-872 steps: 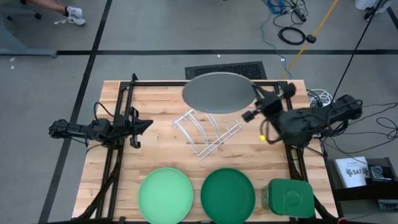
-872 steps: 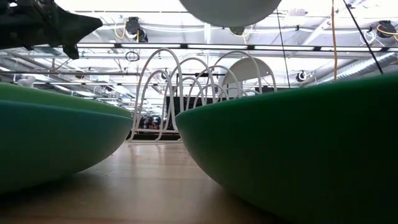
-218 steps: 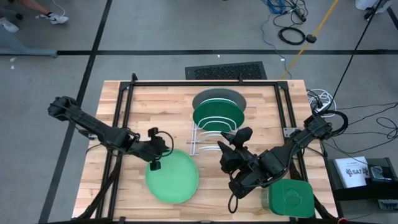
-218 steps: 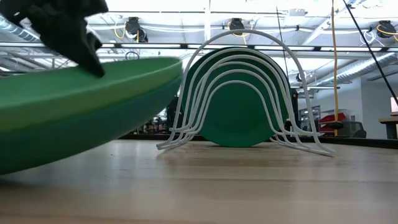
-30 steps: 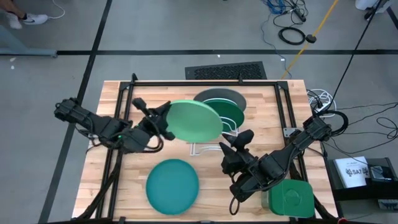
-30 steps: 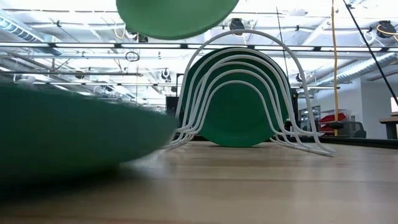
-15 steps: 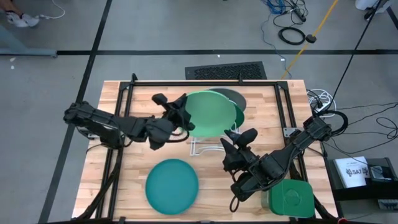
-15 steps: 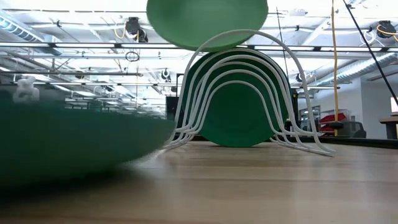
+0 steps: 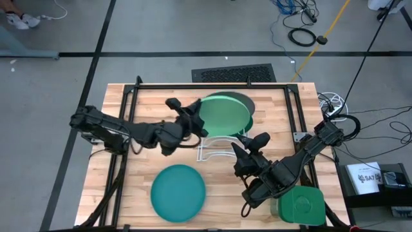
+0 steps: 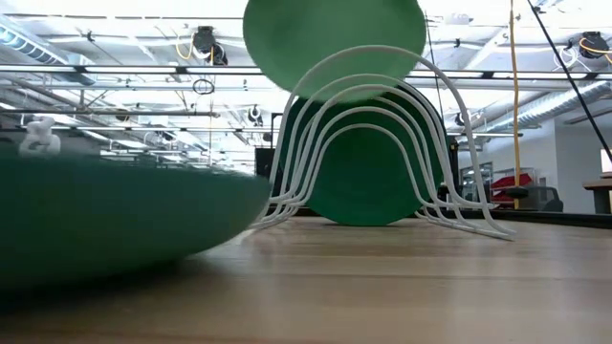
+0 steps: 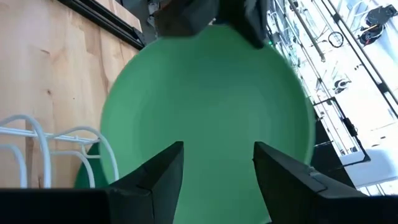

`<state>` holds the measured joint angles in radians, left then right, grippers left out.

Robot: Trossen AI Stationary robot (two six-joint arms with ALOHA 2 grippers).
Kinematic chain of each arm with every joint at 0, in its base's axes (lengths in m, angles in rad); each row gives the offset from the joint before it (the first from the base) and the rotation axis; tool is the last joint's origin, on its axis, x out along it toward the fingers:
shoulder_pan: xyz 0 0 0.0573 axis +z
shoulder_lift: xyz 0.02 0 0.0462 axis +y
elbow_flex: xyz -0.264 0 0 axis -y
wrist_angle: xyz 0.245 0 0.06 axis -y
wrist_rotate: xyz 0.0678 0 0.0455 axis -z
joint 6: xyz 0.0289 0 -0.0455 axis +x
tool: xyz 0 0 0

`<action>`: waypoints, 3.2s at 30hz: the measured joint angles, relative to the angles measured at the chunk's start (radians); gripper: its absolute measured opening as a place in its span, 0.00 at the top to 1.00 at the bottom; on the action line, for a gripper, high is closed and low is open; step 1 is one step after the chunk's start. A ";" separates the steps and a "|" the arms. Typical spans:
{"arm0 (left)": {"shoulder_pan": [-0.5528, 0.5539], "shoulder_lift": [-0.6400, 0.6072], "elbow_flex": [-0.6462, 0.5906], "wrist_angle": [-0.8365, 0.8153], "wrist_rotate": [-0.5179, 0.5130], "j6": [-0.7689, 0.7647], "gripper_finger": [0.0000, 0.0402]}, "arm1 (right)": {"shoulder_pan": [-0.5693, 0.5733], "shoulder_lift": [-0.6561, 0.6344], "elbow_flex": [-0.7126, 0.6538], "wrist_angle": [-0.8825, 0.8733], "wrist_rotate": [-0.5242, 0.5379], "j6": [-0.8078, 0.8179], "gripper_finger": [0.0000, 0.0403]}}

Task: Sort dishes
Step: Put the light green plate into the dish rack

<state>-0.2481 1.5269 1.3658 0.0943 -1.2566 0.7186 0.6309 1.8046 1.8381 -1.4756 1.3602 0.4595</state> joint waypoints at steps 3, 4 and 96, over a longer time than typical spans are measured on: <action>0.005 0.042 0.000 0.002 -0.018 0.005 1.00 | 0.004 0.000 0.000 -0.001 0.000 0.000 0.54; 0.010 0.057 0.000 0.004 -0.018 0.005 1.00 | 0.005 0.000 0.000 -0.001 0.002 0.000 0.54; -0.024 0.306 0.000 0.111 0.229 -0.083 0.62 | 0.013 0.000 0.000 -0.003 0.005 -0.006 0.54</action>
<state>-0.2720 1.8332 1.3658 0.2054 -1.0279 0.6352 0.6434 1.8042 1.8385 -1.4783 1.3655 0.4538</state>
